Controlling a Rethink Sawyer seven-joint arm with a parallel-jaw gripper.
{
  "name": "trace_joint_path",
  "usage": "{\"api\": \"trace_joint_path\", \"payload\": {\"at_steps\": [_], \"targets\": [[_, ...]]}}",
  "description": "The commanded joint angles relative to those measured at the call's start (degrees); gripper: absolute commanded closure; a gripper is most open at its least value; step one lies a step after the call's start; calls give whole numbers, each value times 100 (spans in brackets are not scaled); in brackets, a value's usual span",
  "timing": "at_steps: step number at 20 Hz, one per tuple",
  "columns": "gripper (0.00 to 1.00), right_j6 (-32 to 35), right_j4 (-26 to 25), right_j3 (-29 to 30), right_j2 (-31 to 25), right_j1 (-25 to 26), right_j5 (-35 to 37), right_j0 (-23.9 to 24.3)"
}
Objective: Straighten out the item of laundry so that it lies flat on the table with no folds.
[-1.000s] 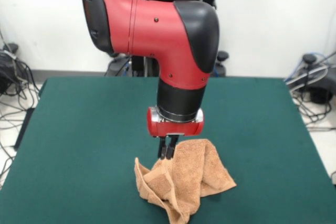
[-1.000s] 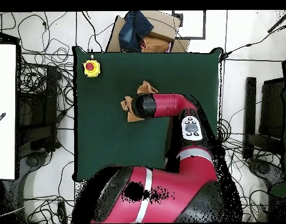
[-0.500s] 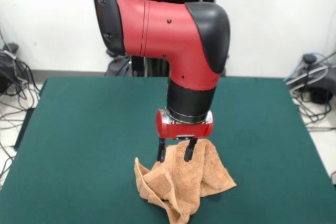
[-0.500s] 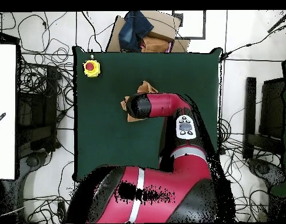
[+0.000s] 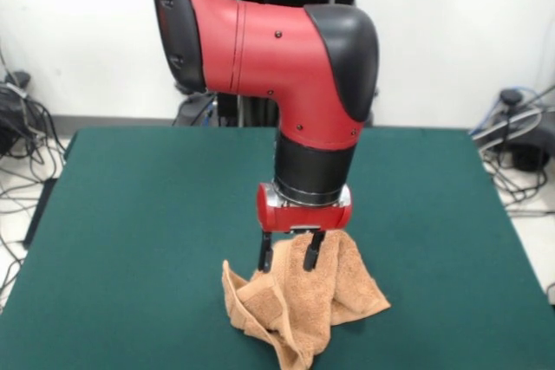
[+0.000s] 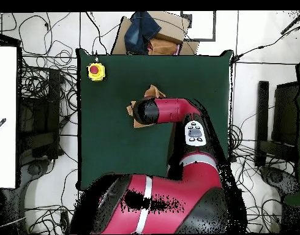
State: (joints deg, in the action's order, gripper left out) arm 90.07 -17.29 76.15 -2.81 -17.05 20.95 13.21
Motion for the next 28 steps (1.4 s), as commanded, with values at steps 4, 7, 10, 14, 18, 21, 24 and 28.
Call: {"api": "trace_joint_path", "payload": {"at_steps": [4,7,10,14,18,21,24,28], "targets": [[0,673,-110,36,-55,304,-188,-69],[0,706,-116,-34,3,438,-182,-92],[0,738,-131,-133,13,638,-307,-84],[0,734,-164,-158,4,717,-443,-78],[0,759,-177,-280,48,899,-597,-96],[0,722,-155,-322,32,949,-612,-71],[0,695,-143,-343,44,959,-620,-71],[0,704,-126,-399,71,1025,-706,-54]]}}
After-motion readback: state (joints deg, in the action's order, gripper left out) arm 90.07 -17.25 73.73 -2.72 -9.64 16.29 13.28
